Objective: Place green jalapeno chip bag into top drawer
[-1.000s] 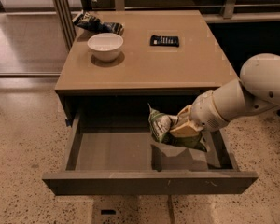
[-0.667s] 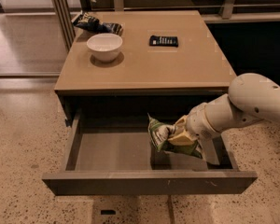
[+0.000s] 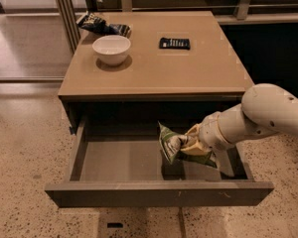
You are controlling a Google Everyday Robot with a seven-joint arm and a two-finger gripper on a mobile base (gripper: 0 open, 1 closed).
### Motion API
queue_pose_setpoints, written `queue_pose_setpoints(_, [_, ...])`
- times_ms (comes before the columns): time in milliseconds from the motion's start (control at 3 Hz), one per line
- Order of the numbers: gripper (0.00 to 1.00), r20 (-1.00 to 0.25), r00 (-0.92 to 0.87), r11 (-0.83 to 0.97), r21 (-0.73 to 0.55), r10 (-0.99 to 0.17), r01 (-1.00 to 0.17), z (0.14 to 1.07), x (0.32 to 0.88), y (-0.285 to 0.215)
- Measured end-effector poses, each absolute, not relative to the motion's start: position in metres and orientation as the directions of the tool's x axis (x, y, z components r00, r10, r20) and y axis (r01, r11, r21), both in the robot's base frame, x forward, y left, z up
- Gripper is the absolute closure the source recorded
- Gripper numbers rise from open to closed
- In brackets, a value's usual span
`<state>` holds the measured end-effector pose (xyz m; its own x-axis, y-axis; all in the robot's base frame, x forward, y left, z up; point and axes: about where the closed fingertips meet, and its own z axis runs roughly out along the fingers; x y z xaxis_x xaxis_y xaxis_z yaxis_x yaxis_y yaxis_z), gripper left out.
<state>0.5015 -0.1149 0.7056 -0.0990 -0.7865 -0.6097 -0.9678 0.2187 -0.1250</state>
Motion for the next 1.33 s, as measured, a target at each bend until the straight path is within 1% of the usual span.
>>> queue_pose_setpoints(333, [1.0, -0.589, -0.001, 0.164, -0.224, -0.808, -0.961, 0.696, 0.518, -0.119])
queue_pose_setpoints(667, [1.0, -0.594, 0.052, 0.133, -0.263, -0.803, -0.956, 0.682, 0.537, -0.119])
queue_pose_setpoints(1333, [1.0, -0.646, 0.072, 0.12, -0.248, -0.76, -0.961, 0.648, 0.569, -0.113])
